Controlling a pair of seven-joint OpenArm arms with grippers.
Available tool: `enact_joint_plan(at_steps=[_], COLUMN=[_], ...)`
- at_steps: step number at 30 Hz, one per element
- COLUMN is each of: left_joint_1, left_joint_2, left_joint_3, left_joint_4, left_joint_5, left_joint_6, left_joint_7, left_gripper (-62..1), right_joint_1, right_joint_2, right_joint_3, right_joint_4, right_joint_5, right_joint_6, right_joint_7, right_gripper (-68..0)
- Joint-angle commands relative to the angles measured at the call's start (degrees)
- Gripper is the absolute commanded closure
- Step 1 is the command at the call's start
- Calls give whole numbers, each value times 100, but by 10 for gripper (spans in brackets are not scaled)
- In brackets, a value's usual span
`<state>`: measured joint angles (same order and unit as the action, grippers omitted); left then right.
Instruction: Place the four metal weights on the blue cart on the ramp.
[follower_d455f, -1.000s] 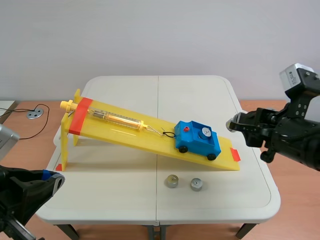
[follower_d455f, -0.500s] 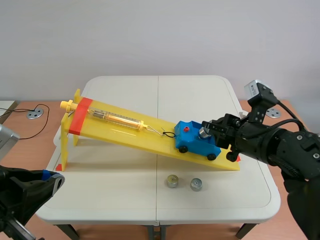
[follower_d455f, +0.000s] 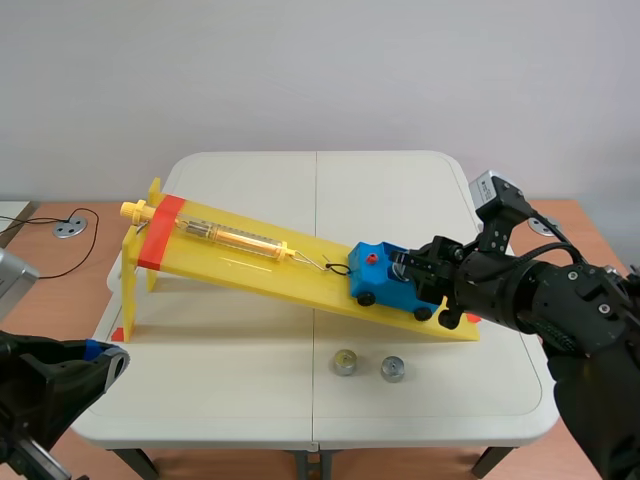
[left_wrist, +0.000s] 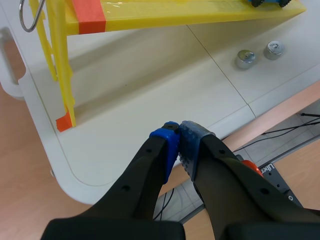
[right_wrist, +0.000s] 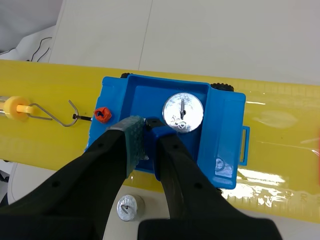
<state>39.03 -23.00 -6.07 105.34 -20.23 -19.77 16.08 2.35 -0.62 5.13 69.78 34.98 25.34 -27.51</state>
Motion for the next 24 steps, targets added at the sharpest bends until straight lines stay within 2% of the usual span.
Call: enact_joint_plan(at_steps=[1, 3, 5, 8, 14, 24], left_joint_1=[-114, -114, -114, -114, -114, -114], left_joint_2=[44, 44, 44, 44, 44, 44], left_joint_3=[-92, -92, -92, -92, -92, -92], left_joint_4=[404, 404, 404, 404, 404, 404], left_joint_5=[-402, -402, -402, -402, -402, -402], left_joint_6=[-142, -142, -142, -142, -142, -142], left_joint_7=[-553, -553, -553, -553, -553, -555], left_gripper=[-38, -38, -38, -38, -38, -38], right_joint_1=[525, 490, 396, 146, -584, -1707], right_joint_2=[111, 157, 216, 328, 831, 1714], right_joint_3=[-22, -9, 66, 282, 581, 758], right_joint_4=[468, 483, 573, 898, 1923, 3486], right_joint_5=[387, 402, 411, 424, 431, 431], right_joint_6=[568, 809, 1032, 1213, 1248, 1292], right_joint_7=[684, 682, 678, 651, 616, 426], right_gripper=[-143, -222, -249, -283, -325, -326])
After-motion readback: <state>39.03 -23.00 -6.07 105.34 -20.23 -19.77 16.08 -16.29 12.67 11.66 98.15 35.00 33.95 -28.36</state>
